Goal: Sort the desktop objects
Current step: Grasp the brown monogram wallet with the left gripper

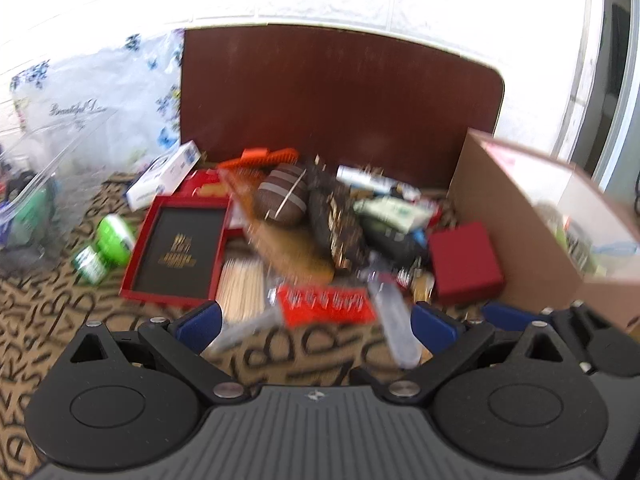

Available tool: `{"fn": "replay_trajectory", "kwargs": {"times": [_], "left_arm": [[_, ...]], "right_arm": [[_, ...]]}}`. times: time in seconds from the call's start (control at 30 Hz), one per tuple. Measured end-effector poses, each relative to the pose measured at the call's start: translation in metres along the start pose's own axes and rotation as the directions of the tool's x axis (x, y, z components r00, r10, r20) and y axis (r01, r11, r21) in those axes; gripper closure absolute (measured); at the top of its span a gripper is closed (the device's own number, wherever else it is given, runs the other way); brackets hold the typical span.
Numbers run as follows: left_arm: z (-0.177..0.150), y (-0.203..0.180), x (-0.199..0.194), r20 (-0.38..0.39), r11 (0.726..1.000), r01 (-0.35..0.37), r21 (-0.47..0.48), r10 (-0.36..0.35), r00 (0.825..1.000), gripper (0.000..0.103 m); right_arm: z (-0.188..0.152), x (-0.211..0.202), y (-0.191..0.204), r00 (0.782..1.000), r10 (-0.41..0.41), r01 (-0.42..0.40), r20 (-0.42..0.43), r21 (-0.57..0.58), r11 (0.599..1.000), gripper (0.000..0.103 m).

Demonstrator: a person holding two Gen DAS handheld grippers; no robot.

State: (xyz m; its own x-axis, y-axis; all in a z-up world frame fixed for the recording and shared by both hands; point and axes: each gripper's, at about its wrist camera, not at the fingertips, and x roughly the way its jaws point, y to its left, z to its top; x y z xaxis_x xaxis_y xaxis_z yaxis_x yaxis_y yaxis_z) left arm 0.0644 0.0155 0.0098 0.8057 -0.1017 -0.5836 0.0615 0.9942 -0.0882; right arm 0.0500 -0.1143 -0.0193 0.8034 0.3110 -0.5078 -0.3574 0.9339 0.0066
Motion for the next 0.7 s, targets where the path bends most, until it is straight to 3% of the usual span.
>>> {"fn": "replay_trajectory", "kwargs": {"times": [0.37,0.43,0.63,0.7], "left_arm": [[0.047,0.007,0.057,-0.013,0.996,0.076,-0.048,-0.076,0.997,0.001],[0.055,0.010,0.069,-0.021,0.994,0.096,-0.053,-0.097,0.995,0.002],[0.067,0.012,0.110,-0.098,0.986,0.156,-0.062,-0.161,0.982,0.021],[0.066,0.010,0.124,-0.137,0.985,0.159,-0.059,-0.166,0.977,0.033]], "right_arm": [[0.024,0.062,-0.023,0.996,0.055,-0.056,0.064,0.021,0.998,0.004],[0.027,0.073,-0.024,0.995,0.073,-0.074,0.064,0.015,0.997,0.017],[0.031,0.104,-0.017,0.994,0.061,-0.056,0.085,-0.057,0.997,0.019],[0.030,0.113,-0.017,0.996,0.050,-0.045,0.078,-0.068,0.997,0.025]]}}
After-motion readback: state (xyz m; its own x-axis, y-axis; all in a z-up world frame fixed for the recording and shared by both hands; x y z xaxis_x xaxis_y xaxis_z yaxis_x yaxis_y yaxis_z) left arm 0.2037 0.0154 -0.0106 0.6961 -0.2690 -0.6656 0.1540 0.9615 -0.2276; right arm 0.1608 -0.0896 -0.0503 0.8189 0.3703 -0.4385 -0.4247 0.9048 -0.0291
